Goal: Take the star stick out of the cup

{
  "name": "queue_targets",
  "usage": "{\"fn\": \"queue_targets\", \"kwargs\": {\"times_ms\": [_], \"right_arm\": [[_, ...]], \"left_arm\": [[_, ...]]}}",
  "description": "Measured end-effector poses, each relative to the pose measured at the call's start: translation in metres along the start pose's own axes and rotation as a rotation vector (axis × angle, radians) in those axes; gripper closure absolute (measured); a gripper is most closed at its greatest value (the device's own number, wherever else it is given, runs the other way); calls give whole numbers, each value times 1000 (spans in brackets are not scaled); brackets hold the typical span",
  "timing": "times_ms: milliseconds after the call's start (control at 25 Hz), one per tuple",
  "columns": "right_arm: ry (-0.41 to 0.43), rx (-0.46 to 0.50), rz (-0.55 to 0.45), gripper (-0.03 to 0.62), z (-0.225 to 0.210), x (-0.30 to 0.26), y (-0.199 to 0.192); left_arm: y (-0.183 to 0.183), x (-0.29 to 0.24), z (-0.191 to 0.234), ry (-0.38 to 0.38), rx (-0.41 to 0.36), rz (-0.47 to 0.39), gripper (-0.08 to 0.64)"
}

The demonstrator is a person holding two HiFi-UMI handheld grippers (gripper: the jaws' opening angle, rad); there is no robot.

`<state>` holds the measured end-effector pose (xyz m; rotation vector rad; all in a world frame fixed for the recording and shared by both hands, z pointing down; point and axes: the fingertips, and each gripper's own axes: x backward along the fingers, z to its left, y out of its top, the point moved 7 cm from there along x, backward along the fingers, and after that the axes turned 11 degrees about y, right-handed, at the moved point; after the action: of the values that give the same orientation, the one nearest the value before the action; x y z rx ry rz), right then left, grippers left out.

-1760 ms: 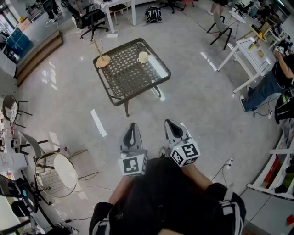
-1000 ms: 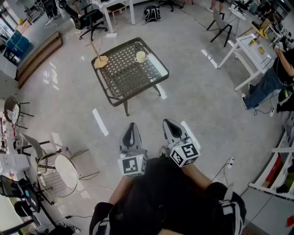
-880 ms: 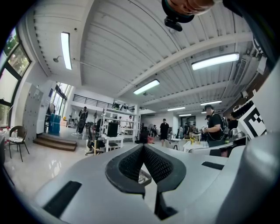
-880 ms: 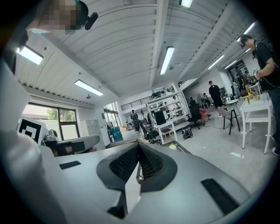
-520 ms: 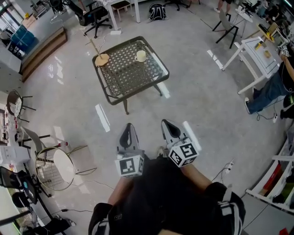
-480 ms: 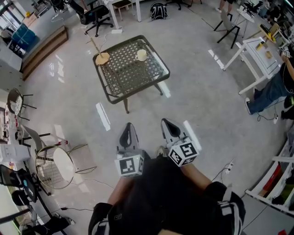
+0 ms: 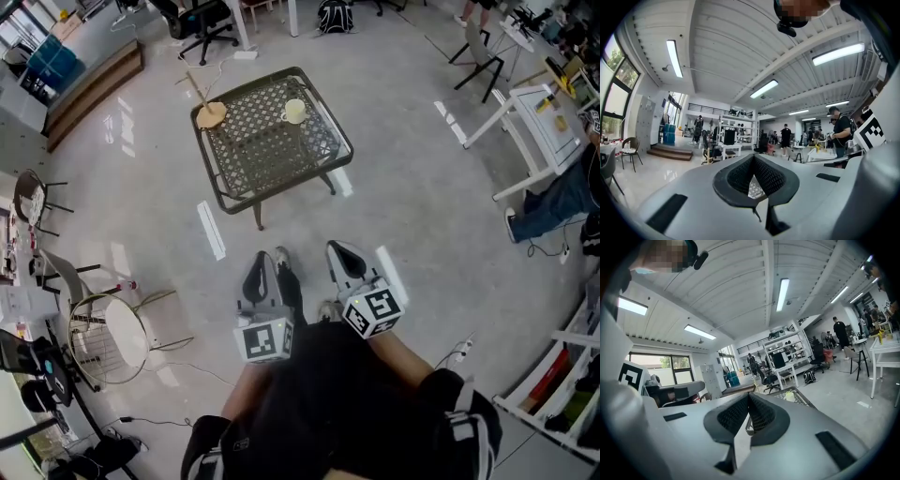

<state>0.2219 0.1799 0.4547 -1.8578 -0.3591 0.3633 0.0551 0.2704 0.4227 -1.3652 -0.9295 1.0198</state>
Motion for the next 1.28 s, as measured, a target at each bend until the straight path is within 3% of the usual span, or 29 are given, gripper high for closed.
{"fn": "queue_targets", "kwargs": {"times_ms": [280, 520, 800, 1000, 1200, 1280], "right_arm": [[-49, 17, 5, 583, -38, -71, 17], [-82, 40, 12, 582, -63, -150, 43], [-164, -2, 12, 581, -96, -228, 52], [-214, -5, -1, 583, -116, -272, 57], [-268, -87, 12, 582, -137, -282, 45], [-280, -125, 6, 582, -149, -288, 40]], "left_arm": [[0, -88, 28, -31, 29, -6, 545], [22, -174, 61, -78, 35, -28, 545], [29, -247, 89, -155, 90, -17, 545], [27, -288, 108, -188, 100, -25, 545], [15, -297, 112, -222, 79, 27, 545], [15, -304, 109, -213, 105, 26, 545]]}}
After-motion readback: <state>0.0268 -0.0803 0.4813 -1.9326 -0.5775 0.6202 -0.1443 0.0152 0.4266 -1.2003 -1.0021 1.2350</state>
